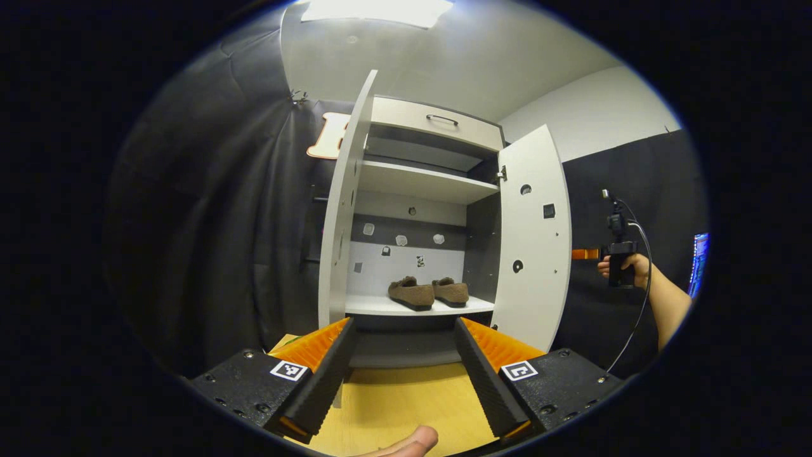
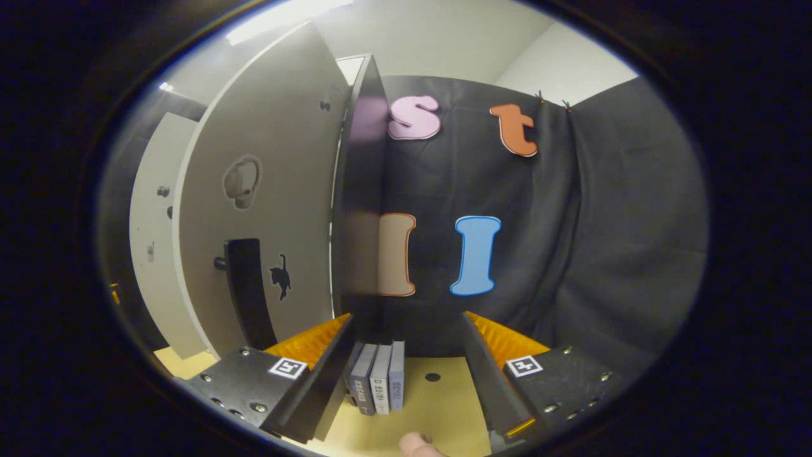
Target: Grab one shoe with the right hand and put it into the shoe cabinet, grab the other shoe with the left hand and put it into the shoe cabinet; then close the right door with the right hand and the left door with the left hand.
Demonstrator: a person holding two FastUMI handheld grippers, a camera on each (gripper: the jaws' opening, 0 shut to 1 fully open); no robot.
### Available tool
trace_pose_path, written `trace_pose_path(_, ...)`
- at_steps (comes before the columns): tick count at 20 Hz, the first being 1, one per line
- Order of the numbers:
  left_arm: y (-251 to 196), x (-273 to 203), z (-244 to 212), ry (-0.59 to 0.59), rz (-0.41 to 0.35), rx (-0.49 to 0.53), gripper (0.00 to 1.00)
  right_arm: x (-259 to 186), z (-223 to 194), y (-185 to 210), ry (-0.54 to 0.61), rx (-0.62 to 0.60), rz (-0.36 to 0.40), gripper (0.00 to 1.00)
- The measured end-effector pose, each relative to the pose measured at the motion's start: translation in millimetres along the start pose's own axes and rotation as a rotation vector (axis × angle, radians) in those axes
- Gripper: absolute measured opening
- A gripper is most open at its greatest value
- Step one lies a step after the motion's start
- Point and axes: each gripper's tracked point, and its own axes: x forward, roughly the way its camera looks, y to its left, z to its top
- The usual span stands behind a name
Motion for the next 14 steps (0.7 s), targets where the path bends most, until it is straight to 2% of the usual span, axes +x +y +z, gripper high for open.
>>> trace_pose_path(3, 3, 1, -5, 0.012, 0.003, -0.005, 0.93, 5, 5, 37, -0.015, 0.037, 0.072, 0.99)
trace_pose_path(5, 2, 2, -8, 0.019, -0.006, 0.000, 0.95, 9, 8, 48, -0.025, 0.021, 0.077, 1.00)
trace_pose_path(6, 0, 2, -9, 0.022, -0.014, 0.001, 0.95, 5, 7, 54, -0.022, 0.045, 0.083, 0.91)
trace_pose_path(7, -2, 3, -10, 0.024, -0.019, -0.003, 0.95, 8, 3, 55, -0.019, 0.062, 0.076, 0.89)
trace_pose_path(10, -5, 9, -12, 0.030, -0.023, -0.009, 0.93, 6, 3, 69, -0.026, 0.068, 0.069, 0.90)
trace_pose_path(12, -7, 12, -14, 0.039, -0.021, -0.018, 0.97, 5, 5, 89, -0.035, 0.052, 0.091, 0.91)
trace_pose_path(14, -8, 14, -17, 0.046, -0.017, -0.027, 0.95, 8, 5, 109, -0.034, 0.042, 0.110, 0.91)
